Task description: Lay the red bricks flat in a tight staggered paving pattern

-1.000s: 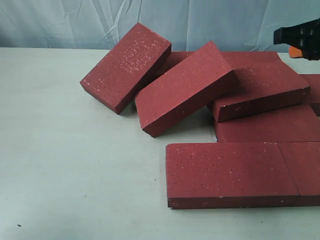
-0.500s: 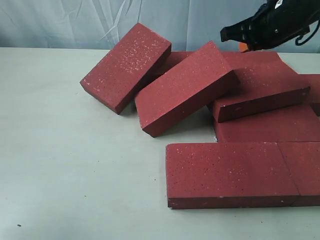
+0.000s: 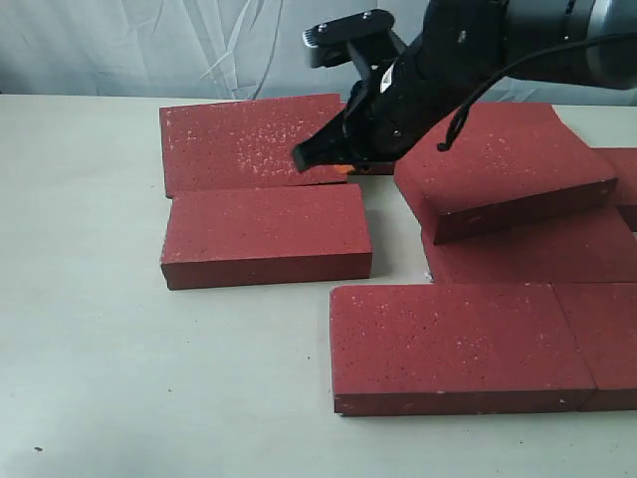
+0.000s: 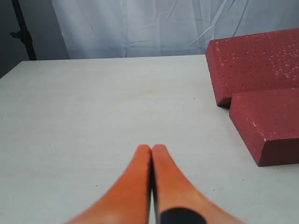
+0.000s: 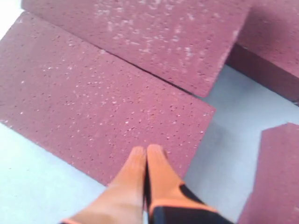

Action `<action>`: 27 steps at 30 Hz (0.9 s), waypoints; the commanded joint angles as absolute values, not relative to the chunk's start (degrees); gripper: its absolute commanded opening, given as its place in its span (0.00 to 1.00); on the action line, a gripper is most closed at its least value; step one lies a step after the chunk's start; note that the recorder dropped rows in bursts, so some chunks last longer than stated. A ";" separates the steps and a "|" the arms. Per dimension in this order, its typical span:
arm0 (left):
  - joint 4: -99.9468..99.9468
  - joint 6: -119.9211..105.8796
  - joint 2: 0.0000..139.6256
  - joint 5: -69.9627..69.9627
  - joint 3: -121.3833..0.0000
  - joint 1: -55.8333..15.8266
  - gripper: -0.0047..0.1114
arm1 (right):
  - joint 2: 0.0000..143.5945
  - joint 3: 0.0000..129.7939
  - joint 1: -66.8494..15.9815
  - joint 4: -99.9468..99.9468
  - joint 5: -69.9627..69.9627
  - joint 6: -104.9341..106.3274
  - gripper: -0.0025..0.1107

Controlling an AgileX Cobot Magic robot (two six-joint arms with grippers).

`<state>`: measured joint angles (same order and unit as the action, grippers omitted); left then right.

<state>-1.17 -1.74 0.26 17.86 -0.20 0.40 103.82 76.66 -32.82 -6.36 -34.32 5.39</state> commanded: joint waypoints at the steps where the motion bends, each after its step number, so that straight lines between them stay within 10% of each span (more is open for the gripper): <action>1: -1.27 -1.53 0.00 17.57 0.00 0.41 0.04 | 105.14 76.99 -36.07 -6.39 -34.06 5.90 0.02; 27: -1.27 -1.53 0.00 17.57 0.00 0.41 0.04 | 116.17 76.99 -29.71 3.04 -37.84 -6.24 0.02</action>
<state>-1.17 -1.74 0.26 17.86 -0.20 0.40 114.84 76.66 -29.97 1.94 -38.12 -5.67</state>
